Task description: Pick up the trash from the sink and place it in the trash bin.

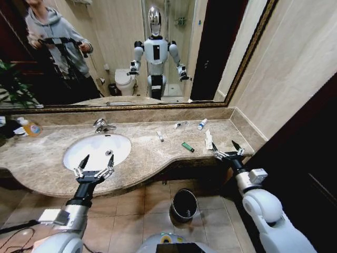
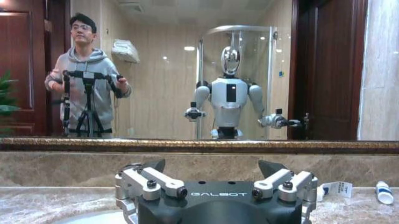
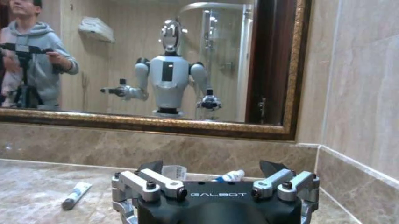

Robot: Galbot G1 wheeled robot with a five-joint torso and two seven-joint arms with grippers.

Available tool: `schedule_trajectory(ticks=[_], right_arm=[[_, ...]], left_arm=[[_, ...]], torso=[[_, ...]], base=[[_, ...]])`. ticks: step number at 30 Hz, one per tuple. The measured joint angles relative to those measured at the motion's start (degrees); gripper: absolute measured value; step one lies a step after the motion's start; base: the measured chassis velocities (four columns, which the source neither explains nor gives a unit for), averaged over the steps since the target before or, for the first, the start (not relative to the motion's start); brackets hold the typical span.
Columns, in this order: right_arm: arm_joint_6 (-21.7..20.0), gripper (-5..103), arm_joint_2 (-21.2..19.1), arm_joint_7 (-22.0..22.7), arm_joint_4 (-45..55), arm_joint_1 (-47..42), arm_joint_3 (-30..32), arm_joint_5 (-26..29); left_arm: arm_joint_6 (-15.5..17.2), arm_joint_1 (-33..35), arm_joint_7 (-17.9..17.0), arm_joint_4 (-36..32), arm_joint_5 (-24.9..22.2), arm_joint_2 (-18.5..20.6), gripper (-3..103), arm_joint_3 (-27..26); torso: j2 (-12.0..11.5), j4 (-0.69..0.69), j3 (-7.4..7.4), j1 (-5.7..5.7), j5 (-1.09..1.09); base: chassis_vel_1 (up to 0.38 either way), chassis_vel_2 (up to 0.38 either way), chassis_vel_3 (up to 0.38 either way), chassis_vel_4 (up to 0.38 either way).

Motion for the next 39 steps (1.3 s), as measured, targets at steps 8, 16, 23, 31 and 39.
schedule_trajectory(ticks=[8,16,23,31,39], right_arm=[[1.4,100,1.0,-1.2,-0.6,-0.8,-1.0,-1.1],[1.3,100,1.1,-1.6,-0.9,0.3,-2.3,-1.5],[1.1,100,1.3,-2.1,-2.4,1.2,-3.9,-3.0],[-0.6,100,-1.7,-1.7,-8.4,8.2,-6.7,-2.2],[-0.5,100,-2.5,-2.0,-18.7,16.4,-9.7,-2.2]], left_arm=[[0.0,0.0,0.0,0.0,0.0,0.0,100,0.0],[0.0,0.0,0.0,0.0,0.0,0.0,100,0.0],[0.0,0.0,0.0,0.0,0.0,0.0,100,0.0],[0.0,0.0,0.0,0.0,0.0,0.0,100,0.0],[0.0,0.0,0.0,0.0,0.0,0.0,100,0.0]], torso=[[0.0,0.0,0.0,0.0,0.01],[0.0,0.0,0.0,0.0,0.01],[0.0,-0.01,0.0,0.0,0.02],[0.0,-0.01,0.0,0.0,0.01],[0.0,-0.01,0.0,0.0,0.02]], base=[[0.0,0.0,0.0,0.0],[0.0,0.0,0.0,0.0],[0.0,0.0,0.0,0.0],[0.0,0.0,0.0,0.0],[0.0,0.0,0.0,0.0]])
